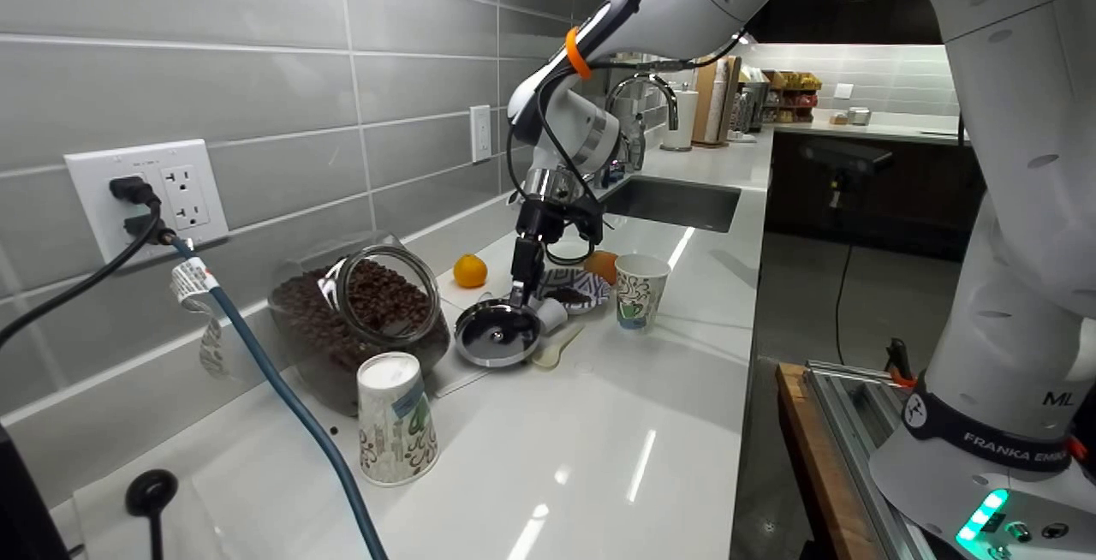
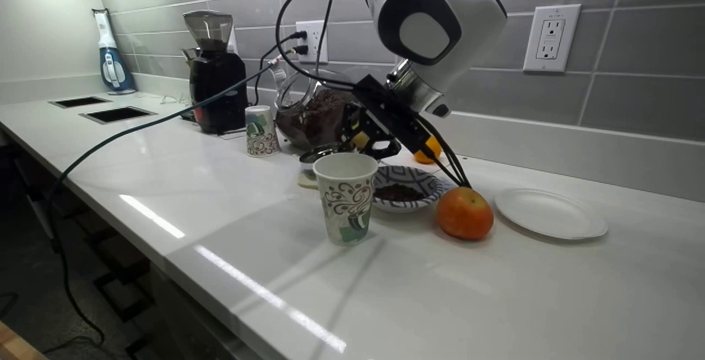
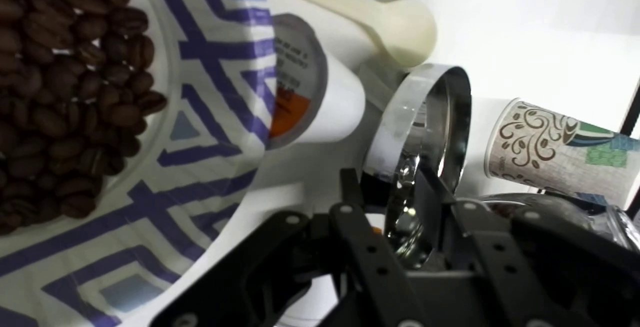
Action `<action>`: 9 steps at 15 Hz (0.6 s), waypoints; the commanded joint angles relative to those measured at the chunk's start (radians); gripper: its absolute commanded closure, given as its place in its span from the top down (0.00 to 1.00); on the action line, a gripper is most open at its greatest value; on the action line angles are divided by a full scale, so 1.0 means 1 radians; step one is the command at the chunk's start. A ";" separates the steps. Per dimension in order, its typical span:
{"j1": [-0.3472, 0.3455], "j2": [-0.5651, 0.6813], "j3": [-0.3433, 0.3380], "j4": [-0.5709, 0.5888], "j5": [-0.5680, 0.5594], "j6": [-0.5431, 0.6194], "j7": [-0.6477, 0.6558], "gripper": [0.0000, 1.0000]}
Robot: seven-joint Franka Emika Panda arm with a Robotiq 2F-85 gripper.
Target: Place the silver lid upside down.
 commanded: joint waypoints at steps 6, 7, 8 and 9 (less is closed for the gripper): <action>-0.021 0.014 0.016 0.036 0.007 -0.036 0.014 0.02; -0.021 0.014 0.016 0.037 0.008 -0.038 0.013 0.00; -0.021 0.013 0.017 0.037 0.008 -0.040 0.012 0.00; -0.020 0.012 0.017 0.037 0.008 -0.038 0.012 0.00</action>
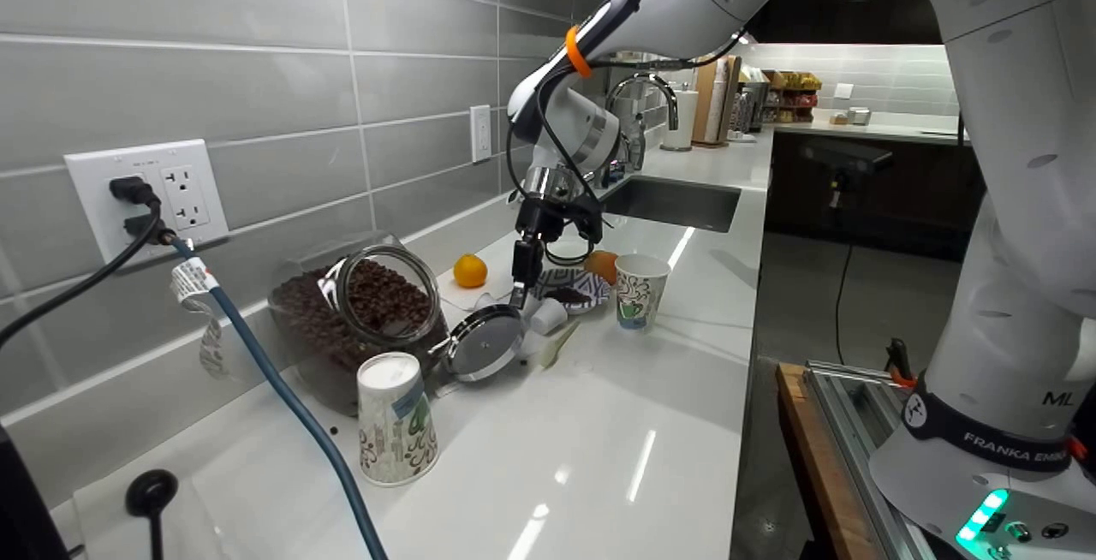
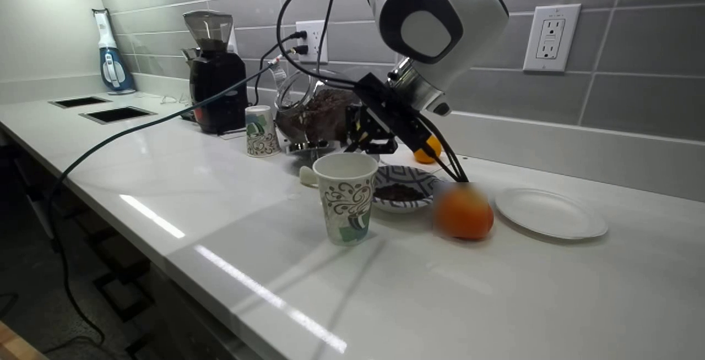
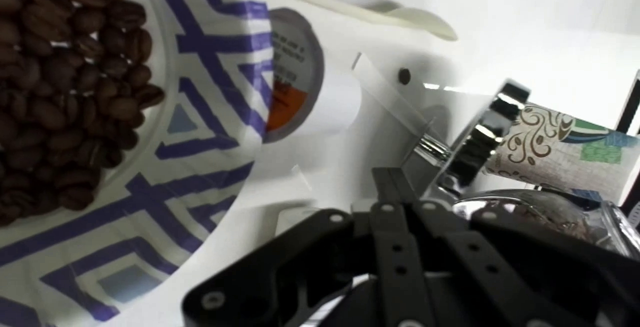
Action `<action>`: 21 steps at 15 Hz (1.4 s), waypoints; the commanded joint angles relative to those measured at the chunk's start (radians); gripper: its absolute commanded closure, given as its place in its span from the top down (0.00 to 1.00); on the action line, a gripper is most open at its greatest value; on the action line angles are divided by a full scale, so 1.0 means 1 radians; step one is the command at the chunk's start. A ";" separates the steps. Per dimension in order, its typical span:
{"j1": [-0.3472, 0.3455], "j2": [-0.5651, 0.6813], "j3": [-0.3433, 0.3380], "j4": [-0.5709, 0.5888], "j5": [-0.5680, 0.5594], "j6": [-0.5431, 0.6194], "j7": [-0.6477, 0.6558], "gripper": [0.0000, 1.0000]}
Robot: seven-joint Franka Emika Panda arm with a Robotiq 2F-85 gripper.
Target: Place the silver lid upside down.
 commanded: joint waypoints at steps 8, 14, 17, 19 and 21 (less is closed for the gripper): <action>-0.002 0.000 0.014 0.022 -0.006 -0.009 0.018 0.00; 0.045 -0.052 0.007 -0.027 -0.060 0.091 0.040 0.00; 0.063 -0.071 0.009 -0.039 -0.108 0.154 0.059 0.00; 0.075 -0.091 0.011 -0.052 -0.158 0.183 0.085 0.00; 0.098 -0.128 0.010 -0.089 -0.227 0.241 0.133 0.00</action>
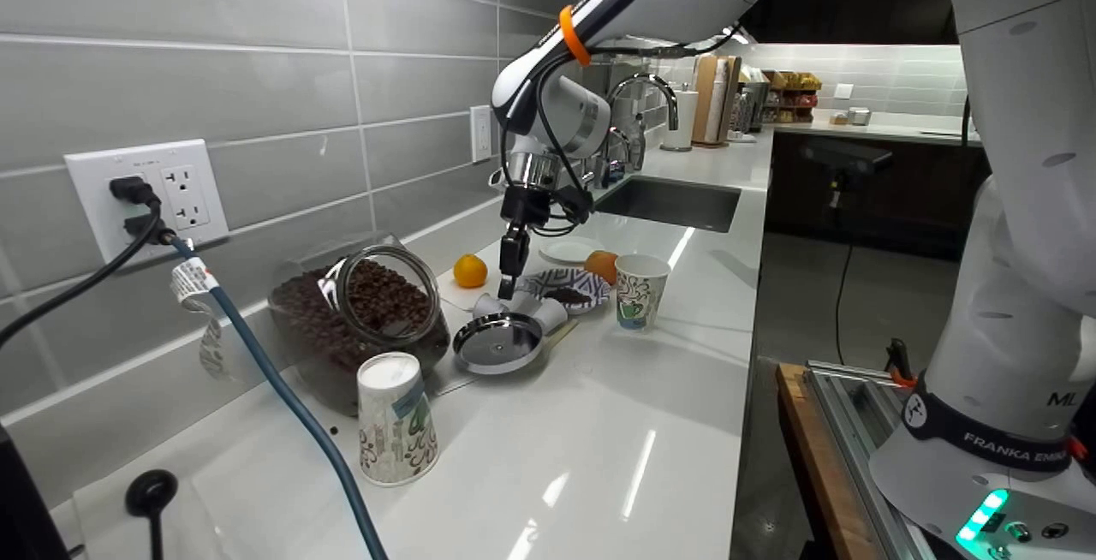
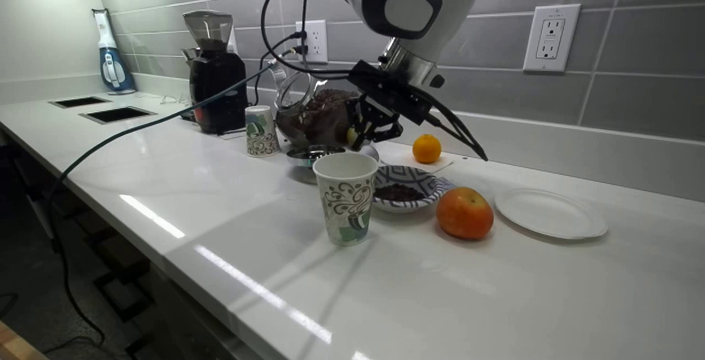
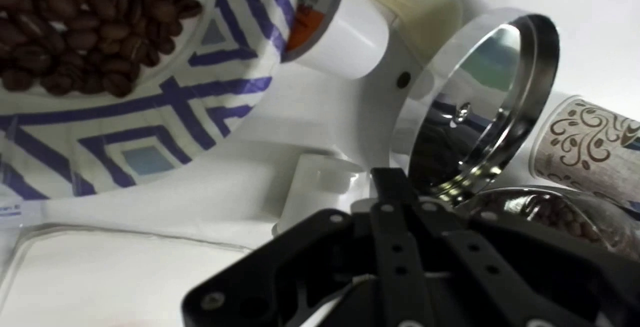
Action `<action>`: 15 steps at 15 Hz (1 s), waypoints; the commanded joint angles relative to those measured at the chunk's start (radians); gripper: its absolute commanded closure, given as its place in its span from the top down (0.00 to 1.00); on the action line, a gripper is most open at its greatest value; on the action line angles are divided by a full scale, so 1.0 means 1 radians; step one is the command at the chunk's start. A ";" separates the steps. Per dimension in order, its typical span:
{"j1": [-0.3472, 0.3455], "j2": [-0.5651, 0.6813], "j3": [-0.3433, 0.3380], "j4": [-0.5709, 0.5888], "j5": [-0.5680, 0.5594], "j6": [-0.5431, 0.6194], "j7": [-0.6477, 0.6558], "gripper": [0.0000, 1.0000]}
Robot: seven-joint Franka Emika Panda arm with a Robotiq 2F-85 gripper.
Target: Place the silver lid upside down.
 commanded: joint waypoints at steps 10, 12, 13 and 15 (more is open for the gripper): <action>0.156 -0.314 0.037 -0.359 -0.523 0.423 0.377 0.00; 0.156 -0.362 0.049 -0.395 -0.553 0.419 0.408 0.27; 0.135 -0.393 0.066 -0.403 -0.465 0.374 0.321 0.32; 0.100 -0.451 0.064 -0.404 -0.254 0.305 0.124 0.47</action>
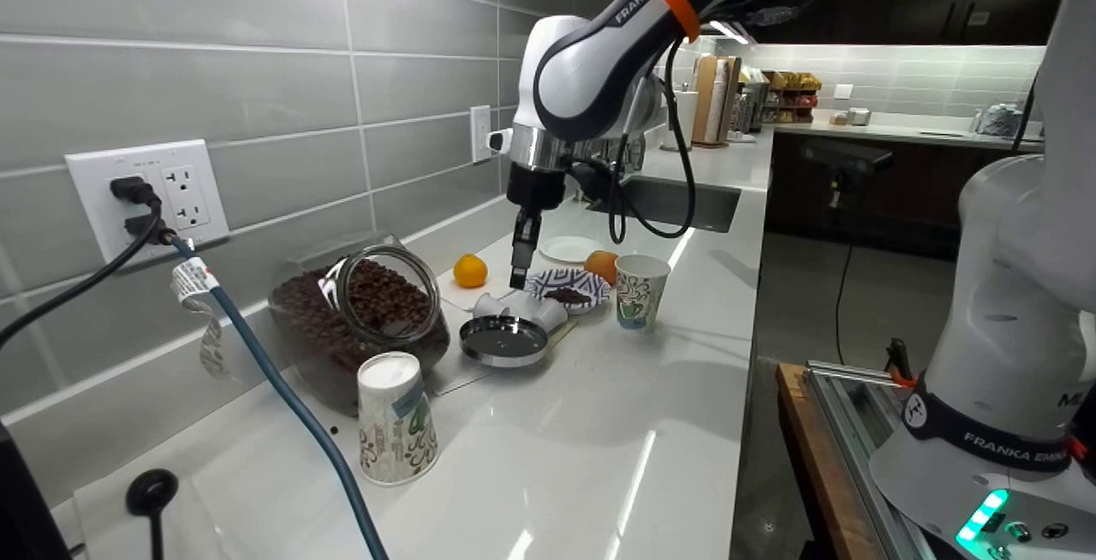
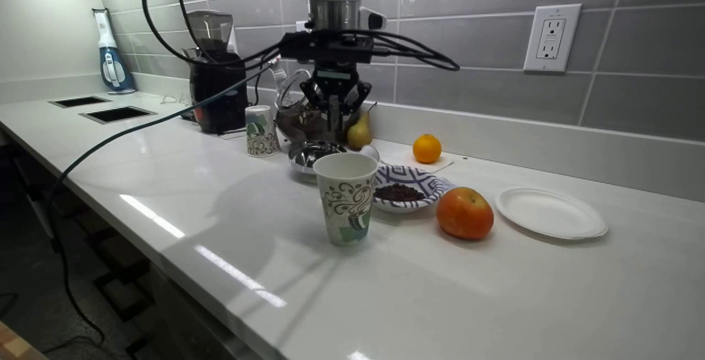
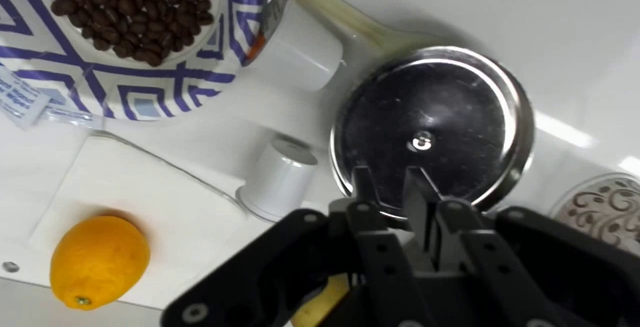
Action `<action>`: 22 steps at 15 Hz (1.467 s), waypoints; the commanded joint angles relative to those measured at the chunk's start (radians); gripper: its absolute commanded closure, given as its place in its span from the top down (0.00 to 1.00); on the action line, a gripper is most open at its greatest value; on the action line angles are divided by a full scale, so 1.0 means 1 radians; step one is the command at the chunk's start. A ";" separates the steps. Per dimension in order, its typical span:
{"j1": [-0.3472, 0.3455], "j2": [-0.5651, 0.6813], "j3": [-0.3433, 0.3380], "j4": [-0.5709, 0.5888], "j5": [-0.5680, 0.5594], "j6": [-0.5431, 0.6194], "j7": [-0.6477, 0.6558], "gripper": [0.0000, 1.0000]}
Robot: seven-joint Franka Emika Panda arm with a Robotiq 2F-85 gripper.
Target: Place the silver lid upside down.
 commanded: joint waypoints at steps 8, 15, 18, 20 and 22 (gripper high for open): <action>-0.111 -0.078 -0.161 0.015 0.454 -0.249 -0.412 0.99; -0.115 -0.071 -0.157 0.000 0.431 -0.235 -0.391 1.00; -0.103 -0.055 -0.144 0.005 0.445 -0.221 -0.396 1.00; -0.095 -0.048 -0.130 0.003 0.455 -0.217 -0.367 1.00; -0.086 -0.052 -0.113 -0.011 0.477 -0.181 -0.296 1.00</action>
